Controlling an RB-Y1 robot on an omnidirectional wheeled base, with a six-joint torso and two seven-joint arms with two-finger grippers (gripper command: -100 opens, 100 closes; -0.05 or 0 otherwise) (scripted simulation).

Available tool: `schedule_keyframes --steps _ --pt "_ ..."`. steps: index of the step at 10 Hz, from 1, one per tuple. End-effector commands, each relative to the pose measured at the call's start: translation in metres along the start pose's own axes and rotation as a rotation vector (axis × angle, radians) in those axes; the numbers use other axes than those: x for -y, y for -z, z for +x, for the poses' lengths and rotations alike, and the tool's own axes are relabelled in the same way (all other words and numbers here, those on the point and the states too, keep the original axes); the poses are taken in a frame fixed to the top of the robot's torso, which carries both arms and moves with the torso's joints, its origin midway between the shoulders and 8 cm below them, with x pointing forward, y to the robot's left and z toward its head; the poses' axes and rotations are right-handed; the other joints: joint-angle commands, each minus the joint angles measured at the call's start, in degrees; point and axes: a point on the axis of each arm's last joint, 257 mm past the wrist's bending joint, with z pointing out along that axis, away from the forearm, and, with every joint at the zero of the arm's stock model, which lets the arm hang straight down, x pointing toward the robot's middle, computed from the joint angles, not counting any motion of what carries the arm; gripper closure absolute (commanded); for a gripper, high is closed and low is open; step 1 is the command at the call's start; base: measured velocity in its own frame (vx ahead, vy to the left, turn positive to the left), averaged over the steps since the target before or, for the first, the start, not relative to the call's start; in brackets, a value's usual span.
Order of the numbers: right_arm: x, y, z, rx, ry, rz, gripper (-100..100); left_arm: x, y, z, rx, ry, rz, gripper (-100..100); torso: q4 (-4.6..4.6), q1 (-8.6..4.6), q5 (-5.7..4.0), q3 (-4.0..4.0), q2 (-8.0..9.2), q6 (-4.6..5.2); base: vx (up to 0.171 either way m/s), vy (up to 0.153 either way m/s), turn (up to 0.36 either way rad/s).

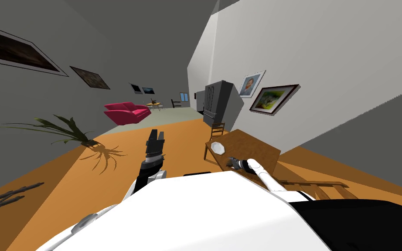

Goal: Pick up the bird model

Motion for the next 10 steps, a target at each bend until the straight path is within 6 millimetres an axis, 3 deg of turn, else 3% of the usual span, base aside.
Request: schedule_keyframes --steps 1,5,6,7,9,10 --pt "0.0 0.0 0.0 0.0 0.0 0.0 100 0.0 0.0 0.0 0.0 0.0 0.0 0 0.0 0.0 0.0 0.0 0.0 0.0 -0.003 -0.003 -0.014" --pt "0.0 0.0 0.0 0.0 0.001 0.0 100 0.0 0.0 0.0 0.0 0.0 0.0 0 -0.01 0.1 0.04 -0.01 -0.02 -0.01 0.0 0.0 0.0" --pt "0.0 0.0 0.0 0.0 0.001 0.0 0 0.0 0.0 0.0 0.0 0.0 0.0 0 -0.01 0.11 0.04 -0.01 -0.02 -0.01 0.0 0.0 0.0" --pt "0.003 0.01 0.005 0.006 0.008 -0.005 100 0.0 0.0 0.0 0.0 0.0 0.0 0 -0.01 0.11 0.05 -0.01 -0.01 0.0 -0.007 0.022 -0.098" --pt "0.003 0.01 0.006 0.004 0.012 -0.004 100 0.0 0.0 0.0 0.0 0.0 0.0 0 -0.01 0.23 0.11 0.01 0.04 0.06 -0.001 0.024 -0.064" --pt "0.003 0.011 0.006 0.005 0.011 -0.006 0 0.0 0.0 0.0 0.0 0.0 0.0 0 -0.01 0.2 0.07 0.0 0.01 0.0 0.0 0.0 0.0"
